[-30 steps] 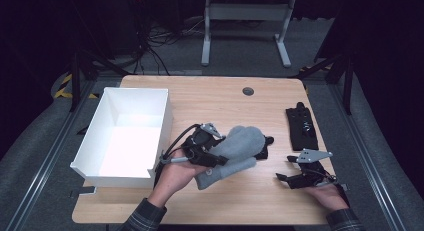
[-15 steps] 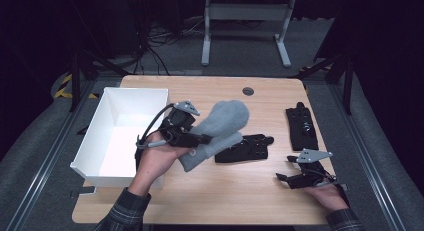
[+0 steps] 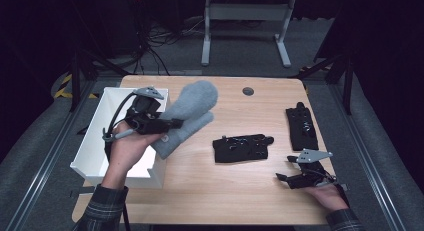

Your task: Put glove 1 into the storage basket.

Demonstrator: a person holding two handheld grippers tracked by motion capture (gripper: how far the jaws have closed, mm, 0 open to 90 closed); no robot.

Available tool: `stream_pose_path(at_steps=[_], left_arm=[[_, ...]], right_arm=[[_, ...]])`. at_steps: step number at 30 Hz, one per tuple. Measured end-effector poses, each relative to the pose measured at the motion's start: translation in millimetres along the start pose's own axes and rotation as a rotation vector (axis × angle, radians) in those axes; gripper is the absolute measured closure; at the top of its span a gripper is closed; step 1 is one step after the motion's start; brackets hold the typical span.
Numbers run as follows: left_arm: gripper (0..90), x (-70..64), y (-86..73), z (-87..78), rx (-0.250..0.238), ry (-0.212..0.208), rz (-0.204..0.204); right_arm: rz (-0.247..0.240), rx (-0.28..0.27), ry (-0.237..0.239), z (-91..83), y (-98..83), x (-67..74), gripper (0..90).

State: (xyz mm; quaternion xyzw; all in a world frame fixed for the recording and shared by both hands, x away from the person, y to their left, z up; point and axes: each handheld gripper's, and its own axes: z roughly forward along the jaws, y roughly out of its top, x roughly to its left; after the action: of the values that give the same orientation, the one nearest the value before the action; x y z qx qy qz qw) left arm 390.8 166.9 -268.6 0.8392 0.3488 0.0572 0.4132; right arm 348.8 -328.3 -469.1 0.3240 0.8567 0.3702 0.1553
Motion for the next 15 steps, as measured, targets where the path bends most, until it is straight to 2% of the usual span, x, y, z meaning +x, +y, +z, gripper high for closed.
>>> stream_pose_path(at_steps=[7,15], left_arm=[[70.7,18.0,-12.3,-20.5,-0.018,0.045,-0.053],[70.5,48.4,-36.2,-52.4,-0.067,0.129,-0.153]], right_arm=[[0.0,0.0,0.0,0.0,0.0,0.1,17.9],[0.001,0.0,0.0,0.1,0.0,0.1,17.9]])
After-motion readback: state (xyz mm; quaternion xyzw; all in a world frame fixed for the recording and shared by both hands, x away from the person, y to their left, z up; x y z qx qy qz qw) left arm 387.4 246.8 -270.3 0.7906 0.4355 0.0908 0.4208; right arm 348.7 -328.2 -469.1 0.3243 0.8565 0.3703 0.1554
